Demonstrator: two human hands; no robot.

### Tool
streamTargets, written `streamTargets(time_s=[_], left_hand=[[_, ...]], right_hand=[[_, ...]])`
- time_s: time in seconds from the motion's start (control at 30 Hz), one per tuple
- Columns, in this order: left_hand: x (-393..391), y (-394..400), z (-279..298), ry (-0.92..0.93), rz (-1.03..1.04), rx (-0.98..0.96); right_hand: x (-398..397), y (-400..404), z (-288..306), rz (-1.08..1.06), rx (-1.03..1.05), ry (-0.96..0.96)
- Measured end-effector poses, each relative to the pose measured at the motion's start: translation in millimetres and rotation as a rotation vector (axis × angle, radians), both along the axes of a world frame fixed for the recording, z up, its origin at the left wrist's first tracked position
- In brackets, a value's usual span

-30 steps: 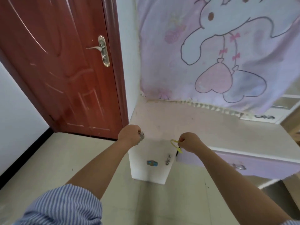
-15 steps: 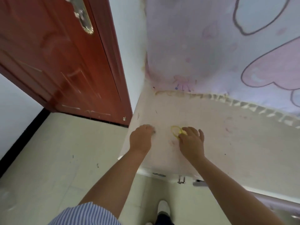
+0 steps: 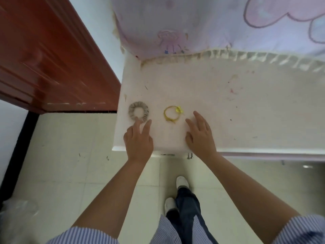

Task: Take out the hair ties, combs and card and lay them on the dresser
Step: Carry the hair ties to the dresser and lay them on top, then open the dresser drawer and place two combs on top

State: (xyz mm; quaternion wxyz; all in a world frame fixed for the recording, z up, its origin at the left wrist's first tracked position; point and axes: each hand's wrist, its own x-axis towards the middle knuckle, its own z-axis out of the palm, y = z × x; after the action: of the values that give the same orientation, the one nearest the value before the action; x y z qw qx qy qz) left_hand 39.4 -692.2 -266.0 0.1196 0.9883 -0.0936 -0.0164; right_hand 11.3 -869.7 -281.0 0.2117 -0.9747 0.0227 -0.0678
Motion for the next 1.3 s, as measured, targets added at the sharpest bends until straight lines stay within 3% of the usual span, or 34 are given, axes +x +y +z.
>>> streamTargets(time_s=[0.17, 0.33, 0.43, 0.57, 0.7, 0.77, 1.03, 1.13, 1.3], left_hand=[[-26, -57, 4, 0.006, -0.316, -0.041], [-57, -166, -12, 0.156, -0.538, -0.069], [-72, -223, -31, 0.212, -0.512, -0.033], [-78, -252, -46, 0.129, -0.367, 0.033], [-77, -253, -45, 0.046, -0.393, 0.101], [-75, -254, -46, 0.093, -0.363, 0.153], [-76, -264, -34, 0.259, -0.290, 0.381], [-102, -274, -33, 0.275, -0.214, 0.338], [-203, -281, -57, 0.262, -0.318, 0.235]], right_hand=[[-107, -75, -8, -0.041, -0.080, 0.157], [-182, -161, -6, -0.313, -0.136, 0.338], [-190, -207, -18, -0.394, -0.218, 0.414], [-172, -245, -46, -0.307, -0.296, 0.511], [-162, -258, -68, -0.230, -0.315, 0.423], [-163, -265, -73, -0.164, -0.341, 0.309], [-205, -269, -73, -0.137, -0.183, 0.388], [-238, -264, -71, -0.122, -0.171, 0.386], [-273, -256, -65, -0.098, -0.213, 0.376]])
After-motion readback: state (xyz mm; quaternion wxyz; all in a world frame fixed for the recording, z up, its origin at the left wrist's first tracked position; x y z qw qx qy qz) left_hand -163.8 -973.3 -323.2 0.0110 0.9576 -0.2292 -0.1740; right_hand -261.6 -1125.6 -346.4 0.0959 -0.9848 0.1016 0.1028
